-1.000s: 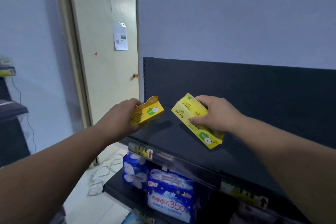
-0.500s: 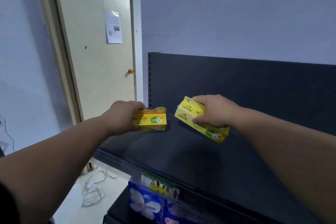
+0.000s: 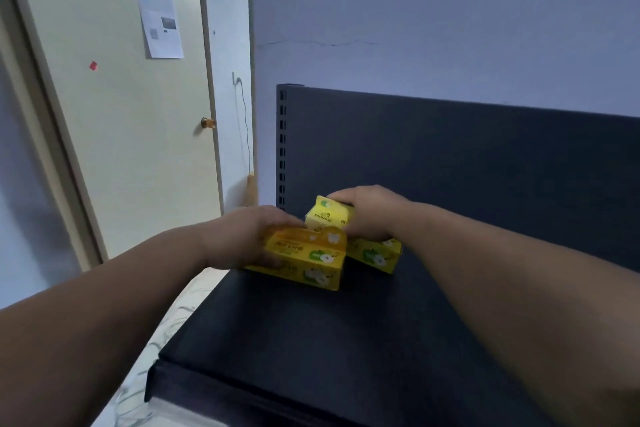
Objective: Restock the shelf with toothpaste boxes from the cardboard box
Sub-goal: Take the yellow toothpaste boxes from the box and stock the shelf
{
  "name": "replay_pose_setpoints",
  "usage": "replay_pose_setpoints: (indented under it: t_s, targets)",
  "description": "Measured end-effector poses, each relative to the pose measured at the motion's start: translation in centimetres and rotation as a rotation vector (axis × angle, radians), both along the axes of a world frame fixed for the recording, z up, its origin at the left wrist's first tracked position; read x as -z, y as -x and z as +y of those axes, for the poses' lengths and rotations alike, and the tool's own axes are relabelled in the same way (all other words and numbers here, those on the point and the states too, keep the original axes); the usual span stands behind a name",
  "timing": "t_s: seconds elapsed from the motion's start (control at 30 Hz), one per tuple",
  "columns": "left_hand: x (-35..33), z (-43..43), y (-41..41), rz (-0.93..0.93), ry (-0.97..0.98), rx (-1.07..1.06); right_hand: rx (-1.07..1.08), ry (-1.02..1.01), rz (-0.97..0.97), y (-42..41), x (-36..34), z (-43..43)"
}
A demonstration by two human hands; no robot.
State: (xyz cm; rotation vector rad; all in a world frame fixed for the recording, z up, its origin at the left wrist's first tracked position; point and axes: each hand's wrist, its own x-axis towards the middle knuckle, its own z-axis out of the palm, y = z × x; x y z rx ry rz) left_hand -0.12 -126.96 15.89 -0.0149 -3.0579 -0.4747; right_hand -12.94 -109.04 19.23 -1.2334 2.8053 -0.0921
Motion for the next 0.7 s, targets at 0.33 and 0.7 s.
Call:
replay_pose_setpoints:
  t_s: [0.33, 0.7]
  targets:
    - [1.1, -1.5, -0.3, 0.175, -0.018, -0.104, 0.177, -0.17, -0.055, 1.6, -2.9, 4.5]
    - [1.8, -1.5, -0.1, 0.226, -0.047, -0.151, 0.168, 0.229, -0.023, 0.6, 1.5, 2.1]
